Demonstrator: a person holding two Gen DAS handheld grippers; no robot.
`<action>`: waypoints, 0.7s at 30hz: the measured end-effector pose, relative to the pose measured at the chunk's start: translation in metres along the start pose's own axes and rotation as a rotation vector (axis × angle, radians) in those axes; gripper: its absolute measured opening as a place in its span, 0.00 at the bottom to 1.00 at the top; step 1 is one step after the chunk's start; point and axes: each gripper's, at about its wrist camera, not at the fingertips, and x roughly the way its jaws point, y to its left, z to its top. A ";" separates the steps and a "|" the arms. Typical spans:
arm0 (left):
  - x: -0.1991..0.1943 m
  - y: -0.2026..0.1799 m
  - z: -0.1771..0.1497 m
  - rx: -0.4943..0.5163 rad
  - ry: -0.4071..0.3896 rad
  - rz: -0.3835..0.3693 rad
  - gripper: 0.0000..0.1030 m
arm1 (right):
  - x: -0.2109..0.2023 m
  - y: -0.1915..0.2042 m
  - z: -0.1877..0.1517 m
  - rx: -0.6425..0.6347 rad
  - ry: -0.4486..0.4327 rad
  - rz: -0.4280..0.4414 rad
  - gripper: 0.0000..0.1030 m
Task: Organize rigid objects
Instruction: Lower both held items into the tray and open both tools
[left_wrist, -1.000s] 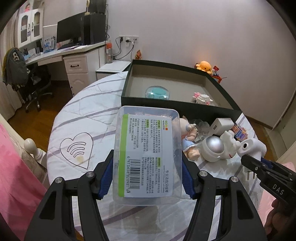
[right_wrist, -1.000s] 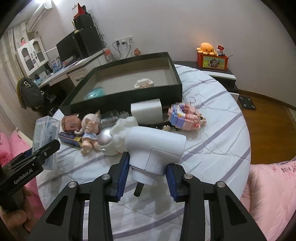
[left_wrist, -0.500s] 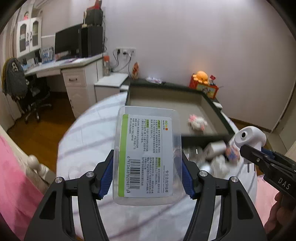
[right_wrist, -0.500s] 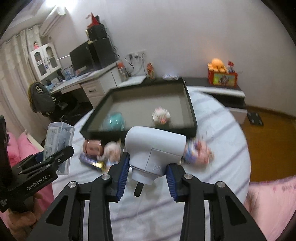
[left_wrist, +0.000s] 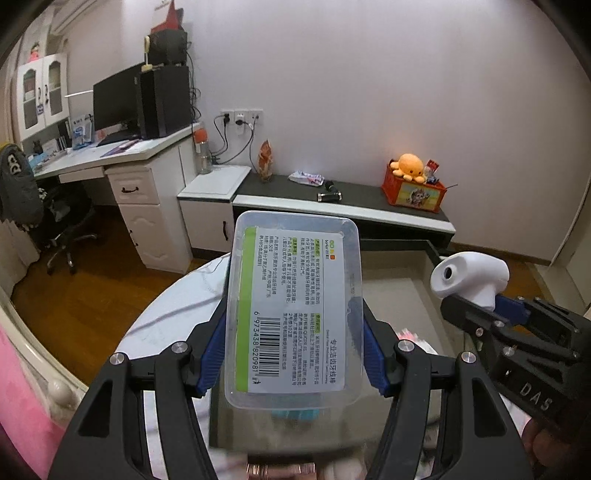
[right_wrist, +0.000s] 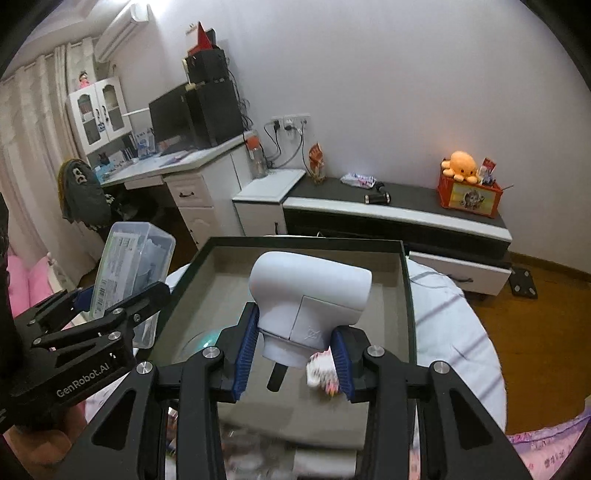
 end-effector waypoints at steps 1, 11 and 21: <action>0.010 -0.002 0.003 -0.001 0.010 0.001 0.62 | 0.013 -0.003 0.004 0.002 0.016 -0.005 0.37; 0.104 -0.010 0.005 0.001 0.180 -0.004 0.62 | 0.096 -0.032 0.014 0.021 0.168 -0.035 0.37; 0.092 -0.002 0.006 -0.008 0.172 0.032 0.84 | 0.096 -0.035 0.012 0.024 0.181 -0.087 0.80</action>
